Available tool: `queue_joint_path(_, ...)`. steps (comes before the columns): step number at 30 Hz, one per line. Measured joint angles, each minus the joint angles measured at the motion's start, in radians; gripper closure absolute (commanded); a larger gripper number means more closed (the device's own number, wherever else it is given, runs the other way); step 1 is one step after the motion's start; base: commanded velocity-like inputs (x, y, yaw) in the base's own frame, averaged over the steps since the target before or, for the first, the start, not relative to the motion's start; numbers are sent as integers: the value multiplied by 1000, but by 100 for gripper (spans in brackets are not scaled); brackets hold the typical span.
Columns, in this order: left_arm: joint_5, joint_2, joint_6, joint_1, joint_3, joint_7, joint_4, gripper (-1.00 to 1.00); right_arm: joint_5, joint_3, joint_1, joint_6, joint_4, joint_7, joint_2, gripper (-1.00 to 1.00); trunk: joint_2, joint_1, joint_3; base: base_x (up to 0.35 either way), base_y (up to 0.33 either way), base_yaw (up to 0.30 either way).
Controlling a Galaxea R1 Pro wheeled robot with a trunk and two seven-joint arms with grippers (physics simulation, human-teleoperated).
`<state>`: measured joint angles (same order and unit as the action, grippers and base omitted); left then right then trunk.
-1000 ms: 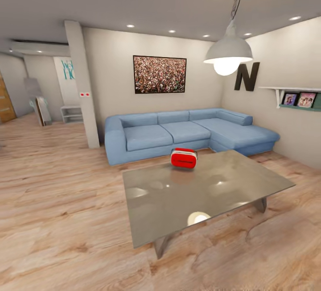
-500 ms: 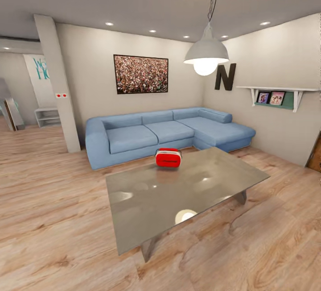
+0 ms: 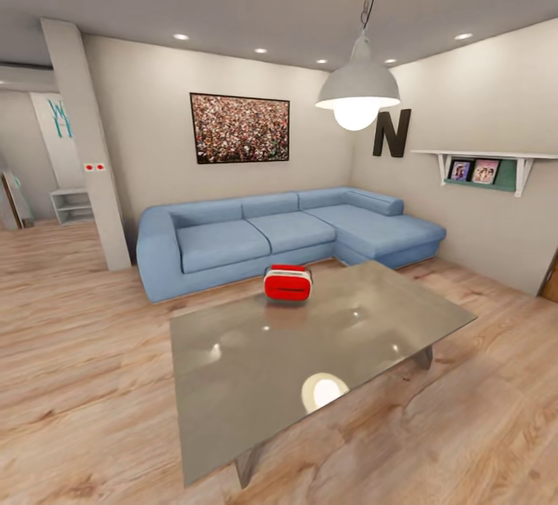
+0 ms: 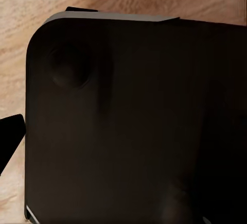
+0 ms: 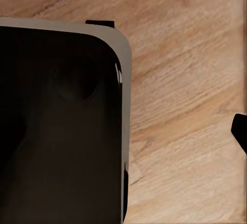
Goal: Turn on the radio receiver that's on the table in the living room.
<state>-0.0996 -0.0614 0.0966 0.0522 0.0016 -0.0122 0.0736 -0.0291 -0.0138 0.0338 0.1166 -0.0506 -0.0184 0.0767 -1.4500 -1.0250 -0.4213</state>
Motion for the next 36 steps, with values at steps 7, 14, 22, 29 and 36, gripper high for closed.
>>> queue_joint_path(7, 4, -1, 0, 0, 1, 1, 0, -100, 0, 0, 0, 0, 0, 0, -1, -100, 0, 0, 0, 312, -118, 0)
queue_joint_path(14, 5, -2, 0, 0, 1, 2, 0, -100, 0, 0, 0, 0, 0, 0, -2, -100, 0, 0, 0, 286, -163, 0)
queue_joint_path(22, 6, -2, 3, 0, 3, 2, 0, -100, 0, 0, 0, 0, 0, 0, -1, -100, 0, 0, 0, 263, -182, 0)
queue_joint_path(29, 6, -2, 4, 0, 3, 2, 0, -100, 0, 0, 0, 0, 0, 0, -1, -100, 0, 0, 0, 252, -184, 0)
queue_joint_path(36, 6, -3, 5, 0, 3, 2, 0, -100, 0, 0, 0, 0, 0, 0, -2, -100, 0, 0, 0, 251, -184, 0)
